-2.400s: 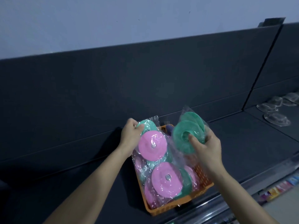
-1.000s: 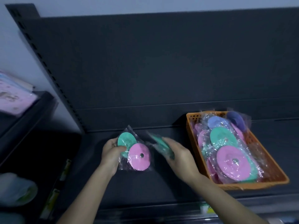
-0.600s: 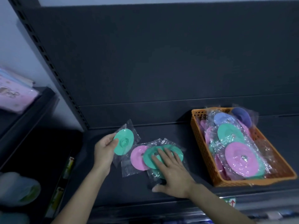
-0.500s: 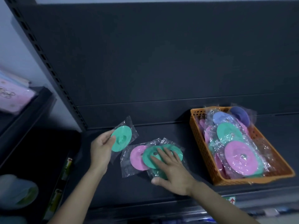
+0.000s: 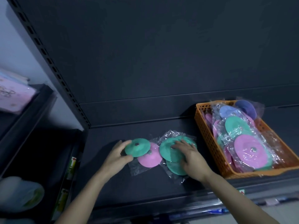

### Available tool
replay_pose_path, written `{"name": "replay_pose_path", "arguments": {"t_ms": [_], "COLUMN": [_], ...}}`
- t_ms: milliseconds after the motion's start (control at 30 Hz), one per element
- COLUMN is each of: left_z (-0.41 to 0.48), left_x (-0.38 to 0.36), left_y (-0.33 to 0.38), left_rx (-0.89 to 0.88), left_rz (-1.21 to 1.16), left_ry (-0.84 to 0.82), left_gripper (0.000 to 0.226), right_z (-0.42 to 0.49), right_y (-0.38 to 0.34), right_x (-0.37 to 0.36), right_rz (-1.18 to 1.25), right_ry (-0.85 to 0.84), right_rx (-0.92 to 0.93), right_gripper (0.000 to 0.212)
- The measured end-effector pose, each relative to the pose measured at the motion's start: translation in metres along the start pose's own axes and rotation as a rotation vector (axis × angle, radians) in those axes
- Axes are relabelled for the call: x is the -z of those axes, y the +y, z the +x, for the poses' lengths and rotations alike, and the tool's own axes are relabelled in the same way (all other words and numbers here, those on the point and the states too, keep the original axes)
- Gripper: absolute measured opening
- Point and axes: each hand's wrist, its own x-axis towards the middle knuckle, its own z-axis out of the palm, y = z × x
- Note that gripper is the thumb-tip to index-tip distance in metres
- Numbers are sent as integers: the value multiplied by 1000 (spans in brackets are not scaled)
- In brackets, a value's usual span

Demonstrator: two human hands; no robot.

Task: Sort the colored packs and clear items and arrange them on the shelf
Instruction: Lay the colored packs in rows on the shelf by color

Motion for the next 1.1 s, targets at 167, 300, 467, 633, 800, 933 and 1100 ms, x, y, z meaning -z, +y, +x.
{"name": "replay_pose_path", "arguments": {"t_ms": [167, 300, 467, 633, 800, 933, 1100], "left_z": [5, 16, 25, 32, 34, 36, 38], "left_x": [-18, -39, -61, -77, -94, -95, -77], "left_y": [-2, 2, 16, 28, 40, 48, 50], "left_rx": [153, 161, 140, 175, 179, 169, 169], "left_rz": [-65, 88, 134, 65, -117, -165, -432], "left_ry": [252, 307, 333, 336, 270, 344, 404], "left_gripper": [89, 90, 89, 114, 72, 59, 14], "right_z": [-3, 8, 14, 9, 0, -4, 4], "right_y": [5, 14, 24, 35, 56, 57, 47], "right_x": [-3, 8, 22, 30, 47, 49, 54], "right_rz": [-59, -160, -89, -49, -32, -43, 149], "right_ry": [24, -88, -130, -97, -77, -6, 218], "right_rx": [-45, 61, 90, 22, -73, -26, -23], "right_gripper": [68, 73, 74, 71, 70, 64, 41]}}
